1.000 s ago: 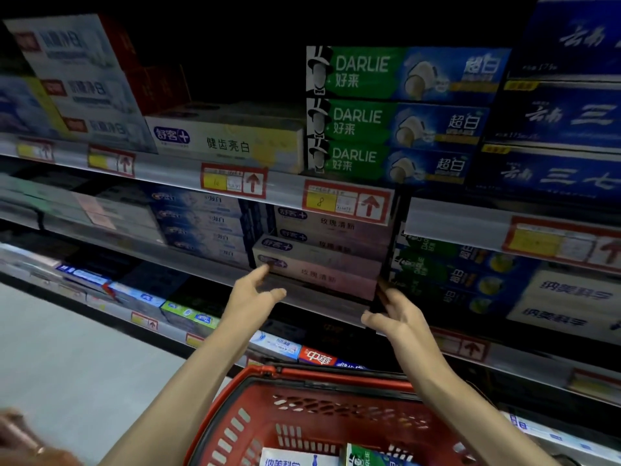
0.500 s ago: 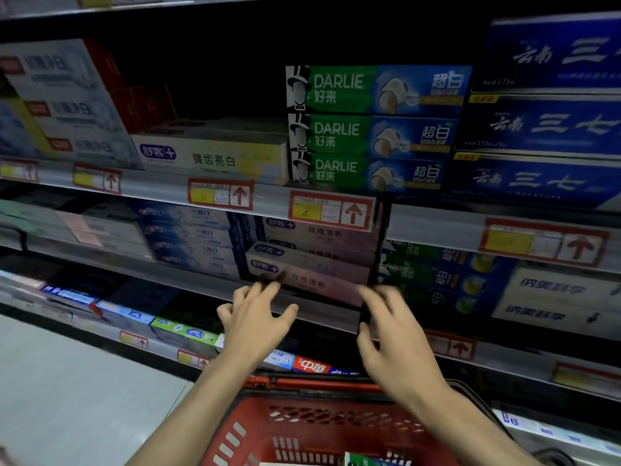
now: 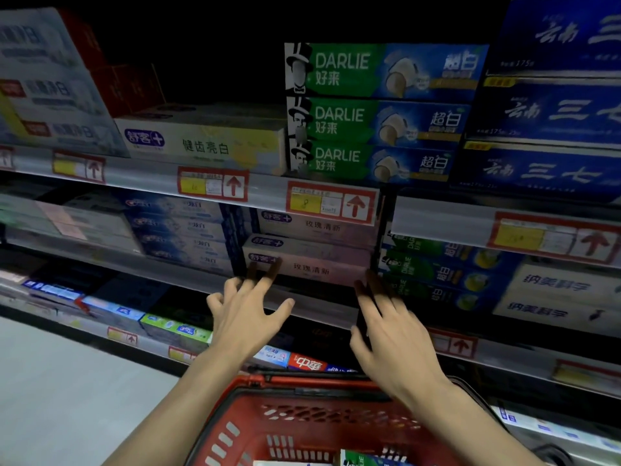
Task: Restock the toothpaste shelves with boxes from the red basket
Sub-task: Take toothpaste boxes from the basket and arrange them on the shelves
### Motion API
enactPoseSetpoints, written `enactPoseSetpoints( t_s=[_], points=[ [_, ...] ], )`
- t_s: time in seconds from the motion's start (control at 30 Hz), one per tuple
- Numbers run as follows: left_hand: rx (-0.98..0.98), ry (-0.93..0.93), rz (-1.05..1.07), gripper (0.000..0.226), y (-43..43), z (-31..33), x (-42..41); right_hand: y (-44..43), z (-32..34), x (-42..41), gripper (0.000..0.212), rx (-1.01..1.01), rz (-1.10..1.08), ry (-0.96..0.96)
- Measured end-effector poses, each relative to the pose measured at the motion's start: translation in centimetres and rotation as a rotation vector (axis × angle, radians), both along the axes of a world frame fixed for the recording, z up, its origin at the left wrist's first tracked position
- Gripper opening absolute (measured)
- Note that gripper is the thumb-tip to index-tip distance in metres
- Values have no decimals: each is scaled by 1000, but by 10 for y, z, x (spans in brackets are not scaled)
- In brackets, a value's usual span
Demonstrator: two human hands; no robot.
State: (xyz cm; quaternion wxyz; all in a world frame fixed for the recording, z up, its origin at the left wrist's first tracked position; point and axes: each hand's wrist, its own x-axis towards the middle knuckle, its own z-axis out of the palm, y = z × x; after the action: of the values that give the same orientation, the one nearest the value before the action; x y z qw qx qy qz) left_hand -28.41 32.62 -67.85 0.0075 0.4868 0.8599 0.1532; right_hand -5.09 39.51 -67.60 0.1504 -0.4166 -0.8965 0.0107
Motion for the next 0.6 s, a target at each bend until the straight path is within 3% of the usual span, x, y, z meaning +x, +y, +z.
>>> enactPoseSetpoints(
  t_s=[0.23, 0.33, 0.47, 0.6],
  points=[
    [182, -86, 103, 39, -1, 6, -8, 5, -3, -5, 78, -115, 29, 134],
    [230, -241, 160, 33, 1, 18, -9, 7, 2, -7, 82, -210, 57, 180],
    [207, -490, 225, 47, 5, 27, -3, 10, 3, -10, 88, -355, 79, 243],
    [249, -595, 256, 62, 4, 22, -11, 8, 4, -9, 81, -393, 28, 291]
  ],
)
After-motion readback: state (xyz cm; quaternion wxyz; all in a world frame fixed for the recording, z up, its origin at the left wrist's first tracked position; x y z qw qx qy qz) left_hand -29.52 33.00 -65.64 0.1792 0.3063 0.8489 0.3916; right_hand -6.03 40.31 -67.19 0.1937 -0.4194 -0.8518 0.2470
